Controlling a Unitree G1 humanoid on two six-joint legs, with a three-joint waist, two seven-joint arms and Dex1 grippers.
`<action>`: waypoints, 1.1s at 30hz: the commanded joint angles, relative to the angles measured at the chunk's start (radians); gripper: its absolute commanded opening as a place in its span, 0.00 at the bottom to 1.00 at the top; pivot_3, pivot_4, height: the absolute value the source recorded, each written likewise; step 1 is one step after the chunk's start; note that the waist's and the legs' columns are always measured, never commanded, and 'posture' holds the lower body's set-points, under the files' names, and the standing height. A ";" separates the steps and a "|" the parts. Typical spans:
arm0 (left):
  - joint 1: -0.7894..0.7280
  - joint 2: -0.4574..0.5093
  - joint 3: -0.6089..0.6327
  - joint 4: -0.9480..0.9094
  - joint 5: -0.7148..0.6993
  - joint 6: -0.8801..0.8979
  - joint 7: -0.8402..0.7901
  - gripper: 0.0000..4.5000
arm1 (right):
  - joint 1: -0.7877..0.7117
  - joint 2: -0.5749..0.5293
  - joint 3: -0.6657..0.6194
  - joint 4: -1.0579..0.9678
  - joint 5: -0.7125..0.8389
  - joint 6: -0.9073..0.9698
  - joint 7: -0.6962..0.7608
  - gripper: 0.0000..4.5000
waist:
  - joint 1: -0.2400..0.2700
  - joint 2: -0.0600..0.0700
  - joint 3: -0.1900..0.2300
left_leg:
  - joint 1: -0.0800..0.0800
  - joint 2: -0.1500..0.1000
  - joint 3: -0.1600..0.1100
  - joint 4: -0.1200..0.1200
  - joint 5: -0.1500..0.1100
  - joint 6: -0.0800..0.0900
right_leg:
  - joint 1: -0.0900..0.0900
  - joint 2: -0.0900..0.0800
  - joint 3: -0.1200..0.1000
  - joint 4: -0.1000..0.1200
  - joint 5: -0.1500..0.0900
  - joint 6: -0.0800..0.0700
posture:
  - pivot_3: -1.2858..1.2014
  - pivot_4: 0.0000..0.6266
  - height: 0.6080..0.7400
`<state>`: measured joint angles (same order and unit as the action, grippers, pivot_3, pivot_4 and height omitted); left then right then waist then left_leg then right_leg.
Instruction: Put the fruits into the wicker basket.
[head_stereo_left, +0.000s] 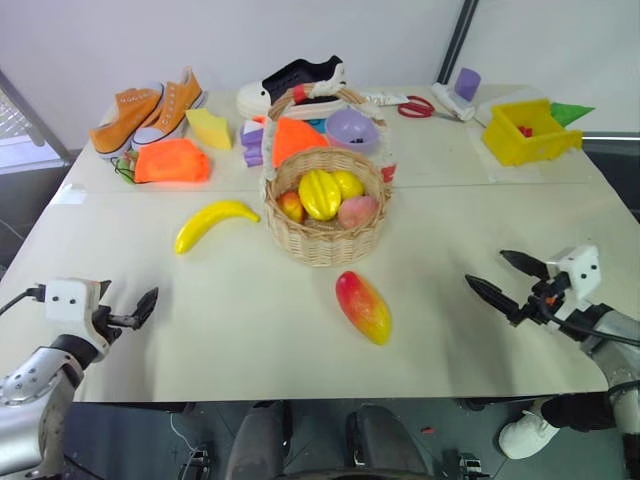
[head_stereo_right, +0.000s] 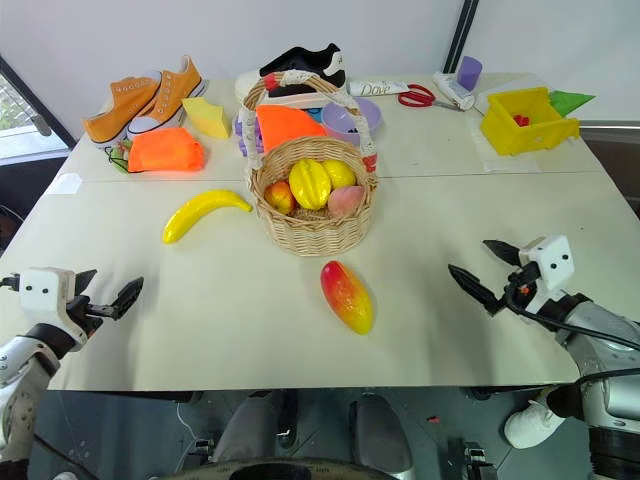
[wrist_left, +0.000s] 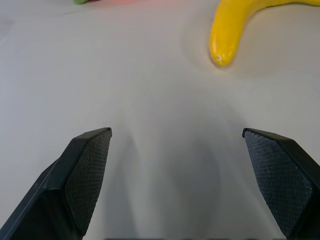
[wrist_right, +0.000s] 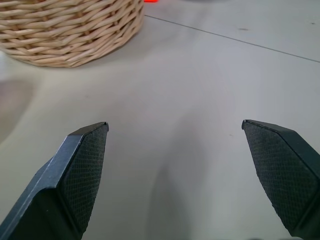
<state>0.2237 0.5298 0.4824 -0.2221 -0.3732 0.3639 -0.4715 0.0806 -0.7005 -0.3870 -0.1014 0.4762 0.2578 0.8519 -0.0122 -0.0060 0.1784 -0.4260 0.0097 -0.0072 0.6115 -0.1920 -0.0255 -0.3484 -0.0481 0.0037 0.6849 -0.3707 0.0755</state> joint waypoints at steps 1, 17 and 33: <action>0.003 -0.001 -0.002 -0.038 0.005 -0.009 0.008 1.00 | -0.005 -0.004 -0.011 -0.038 0.013 -0.005 0.003 0.99 | 0.001 0.000 0.000 | 0.000 0.000 0.000 0.000 0.000 0.000 | 0.000 0.000 0.000 0.000 0.000 0.000 | 0.52 0.24 0.95; -0.116 0.036 -0.058 -0.029 0.010 0.036 0.005 1.00 | -0.023 0.036 0.023 -0.166 0.054 0.058 -0.055 0.99 | 0.000 0.000 0.000 | 0.000 0.000 0.000 0.000 0.000 0.000 | 0.000 0.000 0.000 0.000 0.000 0.000 | 0.52 0.24 0.95; -0.272 0.091 -0.142 0.090 0.063 0.057 -0.022 1.00 | -0.019 0.020 0.110 -0.281 0.098 0.086 0.045 0.99 | 0.001 0.000 0.000 | 0.000 0.000 0.000 0.000 0.000 0.000 | 0.000 0.001 0.000 0.000 0.000 0.000 | 0.52 0.24 0.95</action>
<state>-0.0285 0.6004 0.3470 -0.1341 -0.3171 0.4168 -0.4828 0.0703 -0.6686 -0.2792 -0.3177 0.5460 0.3330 0.8908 -0.0116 -0.0064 0.1783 -0.4260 0.0095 -0.0072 0.6116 -0.1920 -0.0255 -0.3484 -0.0474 0.0037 0.6851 -0.3704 0.0761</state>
